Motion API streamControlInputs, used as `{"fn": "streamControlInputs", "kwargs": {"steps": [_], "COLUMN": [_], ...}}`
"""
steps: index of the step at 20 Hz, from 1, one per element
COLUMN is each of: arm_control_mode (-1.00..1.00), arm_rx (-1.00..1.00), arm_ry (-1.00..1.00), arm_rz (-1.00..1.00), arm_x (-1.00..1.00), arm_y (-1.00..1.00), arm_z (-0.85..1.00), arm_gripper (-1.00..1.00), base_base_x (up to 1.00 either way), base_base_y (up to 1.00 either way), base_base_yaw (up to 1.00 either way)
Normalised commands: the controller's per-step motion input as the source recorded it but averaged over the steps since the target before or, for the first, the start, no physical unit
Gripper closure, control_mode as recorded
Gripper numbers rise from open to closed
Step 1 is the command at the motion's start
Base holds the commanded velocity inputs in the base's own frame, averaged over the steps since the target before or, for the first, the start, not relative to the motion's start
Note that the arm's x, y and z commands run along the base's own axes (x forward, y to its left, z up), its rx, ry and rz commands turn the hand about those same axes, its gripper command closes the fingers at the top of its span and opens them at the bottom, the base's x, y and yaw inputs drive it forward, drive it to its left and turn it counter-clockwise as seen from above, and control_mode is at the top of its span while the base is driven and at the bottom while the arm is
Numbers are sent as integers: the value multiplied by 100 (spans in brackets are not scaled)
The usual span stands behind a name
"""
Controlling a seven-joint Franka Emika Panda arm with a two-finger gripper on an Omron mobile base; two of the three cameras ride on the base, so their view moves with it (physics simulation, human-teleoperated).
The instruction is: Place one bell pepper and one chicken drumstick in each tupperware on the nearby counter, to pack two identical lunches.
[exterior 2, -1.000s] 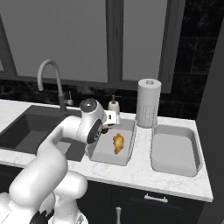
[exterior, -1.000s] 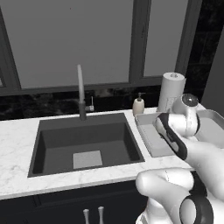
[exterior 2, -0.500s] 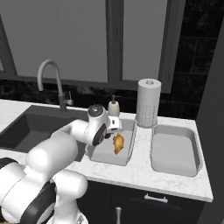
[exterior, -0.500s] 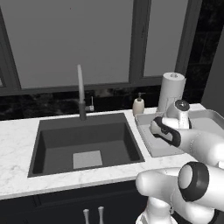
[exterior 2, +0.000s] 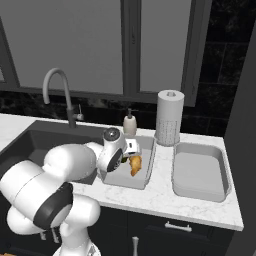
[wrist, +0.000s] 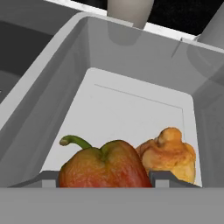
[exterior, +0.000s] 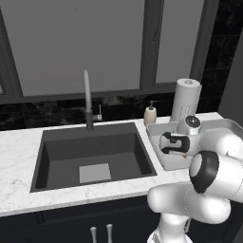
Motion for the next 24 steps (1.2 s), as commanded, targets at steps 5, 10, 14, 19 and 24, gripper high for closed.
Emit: {"fn": "streamControlInputs", "kwargs": {"steps": [5,10,14,19,24], "arm_control_mode": [-100,-100,-100,-100,-100], "arm_rx": [2,0,-4,-4,-1], "arm_ry": [0,-3,-3,-17,-36], "arm_rz": [2,0,0,-1,0], "arm_x": [50,7,-43,-100,-98], "arm_y": [2,1,13,9,41], "arm_z": [18,77,54,26,41], "arm_gripper": [-100,-100,-100,-100,-100], "base_base_x": [0,0,0,0,0], "base_base_y": [0,0,0,0,0], "base_base_yaw": [0,0,0,0,0]}}
